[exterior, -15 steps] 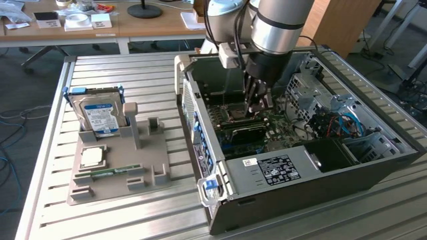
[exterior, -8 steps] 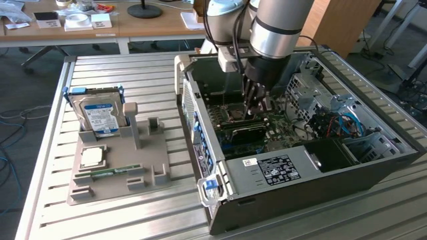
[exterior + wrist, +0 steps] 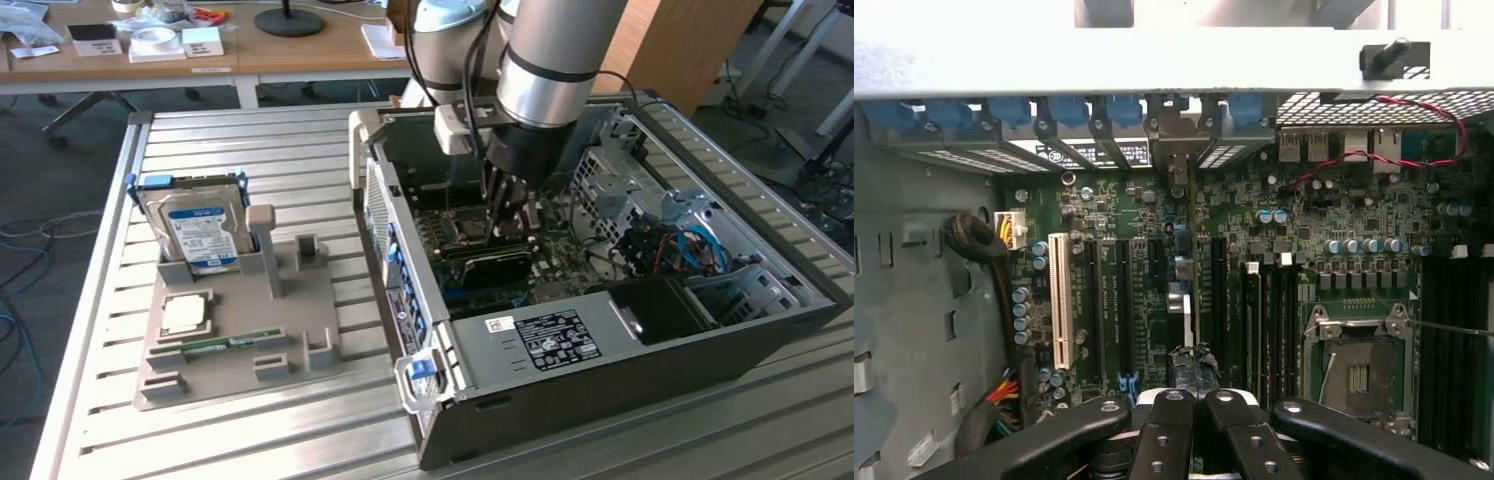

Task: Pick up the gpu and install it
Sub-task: 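Press down on the gpu until it lock into place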

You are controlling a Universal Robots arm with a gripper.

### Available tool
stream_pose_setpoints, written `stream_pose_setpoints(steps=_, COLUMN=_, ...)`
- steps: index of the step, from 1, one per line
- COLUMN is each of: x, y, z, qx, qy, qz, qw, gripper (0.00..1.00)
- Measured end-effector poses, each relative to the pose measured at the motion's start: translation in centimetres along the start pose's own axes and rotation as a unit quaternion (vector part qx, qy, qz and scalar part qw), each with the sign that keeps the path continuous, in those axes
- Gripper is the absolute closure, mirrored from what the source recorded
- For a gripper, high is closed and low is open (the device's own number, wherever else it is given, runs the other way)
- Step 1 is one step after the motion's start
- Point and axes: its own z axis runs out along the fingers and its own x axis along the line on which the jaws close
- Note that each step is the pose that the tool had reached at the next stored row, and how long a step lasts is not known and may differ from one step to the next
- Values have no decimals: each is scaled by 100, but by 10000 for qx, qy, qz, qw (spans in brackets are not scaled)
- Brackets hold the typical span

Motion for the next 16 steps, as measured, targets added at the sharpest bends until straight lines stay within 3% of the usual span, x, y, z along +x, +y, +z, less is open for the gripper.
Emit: stream_pose_setpoints(steps=16, x=-64, y=3, z=172, qx=1, qy=-1, qz=0, qw=10000, gripper=89)
